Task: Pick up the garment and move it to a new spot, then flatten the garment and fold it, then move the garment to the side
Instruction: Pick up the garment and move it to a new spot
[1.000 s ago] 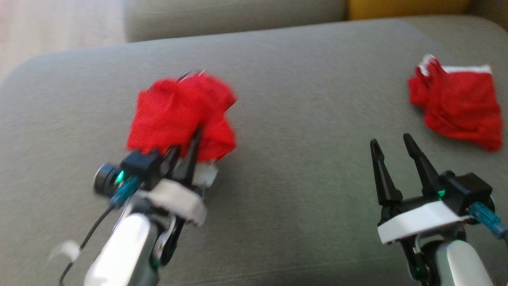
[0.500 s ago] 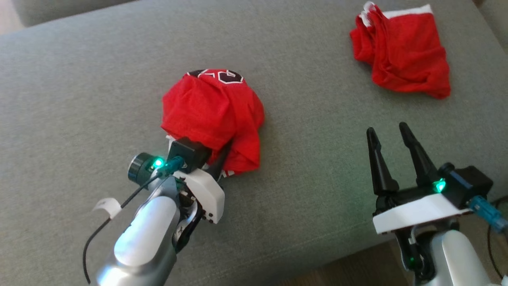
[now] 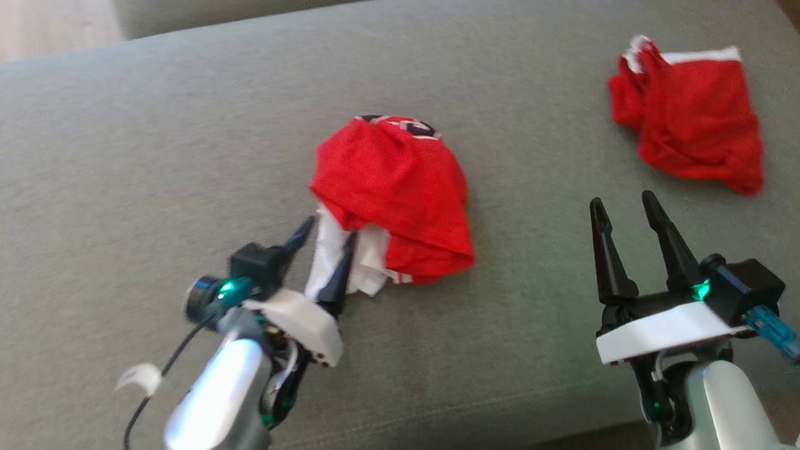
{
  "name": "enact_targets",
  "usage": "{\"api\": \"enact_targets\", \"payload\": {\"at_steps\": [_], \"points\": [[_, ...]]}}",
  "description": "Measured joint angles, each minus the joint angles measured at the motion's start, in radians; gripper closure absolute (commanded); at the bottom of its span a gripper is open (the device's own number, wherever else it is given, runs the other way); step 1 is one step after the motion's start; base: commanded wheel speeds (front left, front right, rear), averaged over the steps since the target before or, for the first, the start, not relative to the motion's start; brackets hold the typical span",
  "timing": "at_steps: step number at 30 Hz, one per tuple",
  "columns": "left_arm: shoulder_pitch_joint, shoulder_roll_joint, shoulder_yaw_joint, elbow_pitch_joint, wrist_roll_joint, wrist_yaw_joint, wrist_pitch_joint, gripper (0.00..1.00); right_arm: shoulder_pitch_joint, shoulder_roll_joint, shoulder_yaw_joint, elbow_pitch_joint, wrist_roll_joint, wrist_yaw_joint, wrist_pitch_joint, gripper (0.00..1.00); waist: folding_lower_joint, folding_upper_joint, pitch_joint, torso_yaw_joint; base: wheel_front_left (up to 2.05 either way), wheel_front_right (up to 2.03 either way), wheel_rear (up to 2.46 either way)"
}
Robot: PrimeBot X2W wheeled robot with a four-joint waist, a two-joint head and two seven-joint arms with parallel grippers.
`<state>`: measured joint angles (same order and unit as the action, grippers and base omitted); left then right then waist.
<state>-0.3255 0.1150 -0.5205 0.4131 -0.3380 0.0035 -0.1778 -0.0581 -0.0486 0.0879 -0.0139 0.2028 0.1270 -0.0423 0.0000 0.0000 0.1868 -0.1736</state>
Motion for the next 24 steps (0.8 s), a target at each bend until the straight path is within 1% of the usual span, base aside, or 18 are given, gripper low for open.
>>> {"api": "enact_targets", "payload": {"at_steps": [8, 12, 13, 18, 24], "points": [[0.068, 0.043, 0.114, -0.111, -0.011, 0.119, -0.048, 0.0, 0.011, 0.0, -0.008, -0.009, -0.02, 0.0, 0.026, 0.0, 0.0, 0.0, -0.053, 0.103, 0.0, 0.0, 0.0], [0.107, 0.07, 0.155, -0.154, -0.011, 0.158, -0.059, 0.0, 0.013, 0.0, -0.011, -0.011, -0.03, 0.0, 0.036, 0.0, 0.0, 0.0, -0.083, 0.146, 0.0, 0.0, 0.0], [0.119, 0.08, 0.164, -0.161, -0.011, 0.165, -0.062, 0.0, 0.016, 0.0, -0.012, -0.011, -0.032, 0.0, 0.04, 0.0, 0.0, 0.0, -0.091, 0.155, 0.0, 0.0, 0.0], [0.174, 0.119, 0.178, -0.206, -0.011, 0.165, -0.061, 0.0, 0.059, 0.0, -0.017, -0.013, -0.037, 0.0, 0.051, 0.0, 0.0, 0.0, -0.128, 0.193, 0.0, 0.0, 0.0], [0.235, 0.144, 0.178, -0.253, -0.011, 0.176, -0.043, 0.0, 0.075, 0.0, -0.019, -0.014, -0.048, 0.0, 0.058, 0.0, 0.0, 0.0, -0.165, 0.208, 0.0, 0.0, 0.0]]}}
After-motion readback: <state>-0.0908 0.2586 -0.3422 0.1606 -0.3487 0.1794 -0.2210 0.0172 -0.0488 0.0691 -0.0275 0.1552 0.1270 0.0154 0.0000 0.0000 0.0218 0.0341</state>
